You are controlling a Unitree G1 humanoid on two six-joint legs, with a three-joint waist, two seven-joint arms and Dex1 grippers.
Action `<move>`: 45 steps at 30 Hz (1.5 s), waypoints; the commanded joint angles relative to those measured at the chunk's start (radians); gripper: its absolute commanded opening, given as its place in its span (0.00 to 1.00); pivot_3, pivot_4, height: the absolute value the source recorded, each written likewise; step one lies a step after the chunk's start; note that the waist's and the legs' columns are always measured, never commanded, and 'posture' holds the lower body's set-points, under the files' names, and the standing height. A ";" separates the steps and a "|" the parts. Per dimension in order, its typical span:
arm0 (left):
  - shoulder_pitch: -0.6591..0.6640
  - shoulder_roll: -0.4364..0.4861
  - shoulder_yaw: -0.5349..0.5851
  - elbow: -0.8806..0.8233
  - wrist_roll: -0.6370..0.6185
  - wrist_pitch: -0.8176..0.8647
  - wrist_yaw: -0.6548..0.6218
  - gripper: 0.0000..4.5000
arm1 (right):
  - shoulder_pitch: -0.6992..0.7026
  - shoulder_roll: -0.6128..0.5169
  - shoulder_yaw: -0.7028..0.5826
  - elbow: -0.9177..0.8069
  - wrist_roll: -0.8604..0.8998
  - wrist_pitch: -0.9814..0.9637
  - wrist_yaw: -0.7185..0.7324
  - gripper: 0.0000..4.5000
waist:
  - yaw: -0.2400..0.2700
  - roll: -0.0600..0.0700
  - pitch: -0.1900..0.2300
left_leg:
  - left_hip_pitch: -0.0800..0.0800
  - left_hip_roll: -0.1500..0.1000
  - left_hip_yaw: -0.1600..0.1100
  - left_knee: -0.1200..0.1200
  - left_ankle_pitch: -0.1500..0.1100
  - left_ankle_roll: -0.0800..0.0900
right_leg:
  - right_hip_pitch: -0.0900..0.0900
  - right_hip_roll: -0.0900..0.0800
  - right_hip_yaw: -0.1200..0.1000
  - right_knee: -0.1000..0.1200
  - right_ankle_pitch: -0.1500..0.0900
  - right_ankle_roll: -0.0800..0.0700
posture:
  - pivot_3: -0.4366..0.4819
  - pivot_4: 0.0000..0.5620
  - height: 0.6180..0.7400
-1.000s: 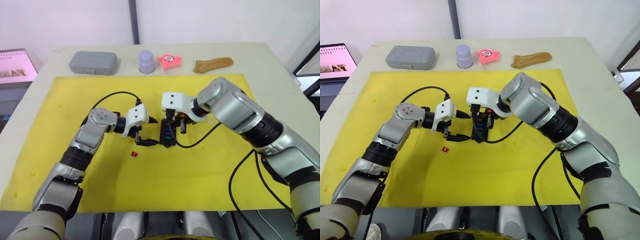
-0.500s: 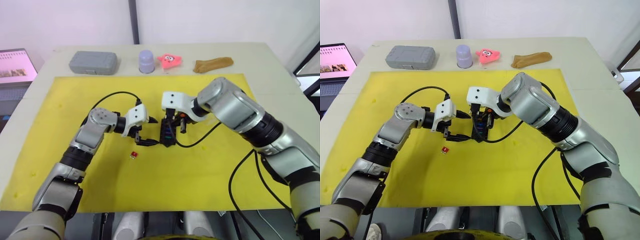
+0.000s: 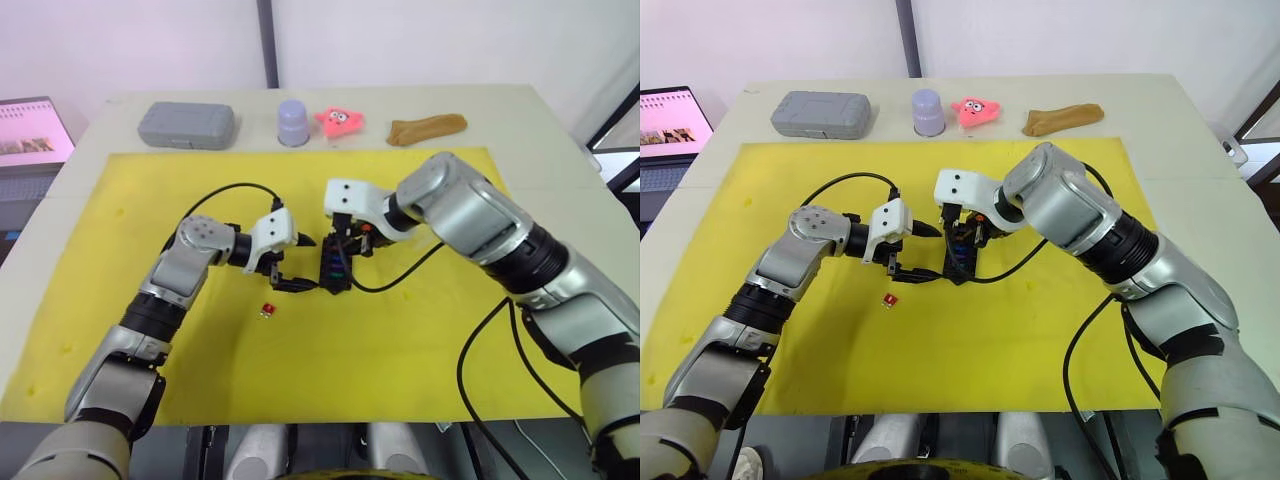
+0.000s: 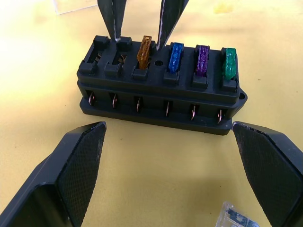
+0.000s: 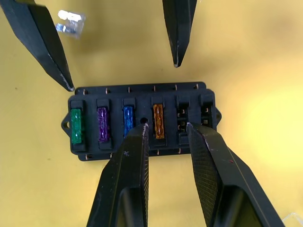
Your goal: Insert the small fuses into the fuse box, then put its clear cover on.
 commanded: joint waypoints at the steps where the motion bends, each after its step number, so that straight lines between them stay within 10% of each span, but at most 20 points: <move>1: -0.009 0.017 0.032 -0.029 -0.011 -0.009 -0.004 1.00 | 0.003 -0.005 -0.165 -0.101 0.077 0.038 -0.013 0.30 | 0.000 0.000 0.000 | 0.000 0.000 0.000 0.000 0.000 0.000 | 0.000 0.000 0.000 0.000 0.000 0.000 | 0.48 0.27 1.00; 11: -0.021 0.030 0.056 -0.020 -0.029 -0.002 -0.016 1.00 | 0.281 0.093 -0.496 -0.194 0.249 -0.067 -0.159 0.30 | 0.003 0.000 0.000 | 0.000 0.000 0.000 0.000 0.000 0.000 | 0.001 -0.001 0.000 0.000 0.000 0.000 | 0.48 0.27 1.00; 18: -0.051 0.019 0.065 0.016 -0.029 -0.015 -0.035 1.00 | 0.412 0.089 -0.477 -0.173 0.242 -0.168 -0.222 0.01 | 0.001 0.000 0.000 | 0.001 0.000 0.000 0.000 0.000 0.000 | 0.001 0.000 0.000 0.000 0.000 0.000 | 0.48 0.27 1.00; 45: -0.076 0.004 0.072 0.024 -0.028 0.000 -0.027 1.00 | 0.501 0.118 -0.391 0.005 0.211 -0.284 -0.271 0.01 | 0.000 0.000 0.000 | 0.001 0.000 0.000 0.000 0.000 0.000 | 0.002 0.000 0.000 0.000 0.000 0.000 | 0.48 0.27 1.00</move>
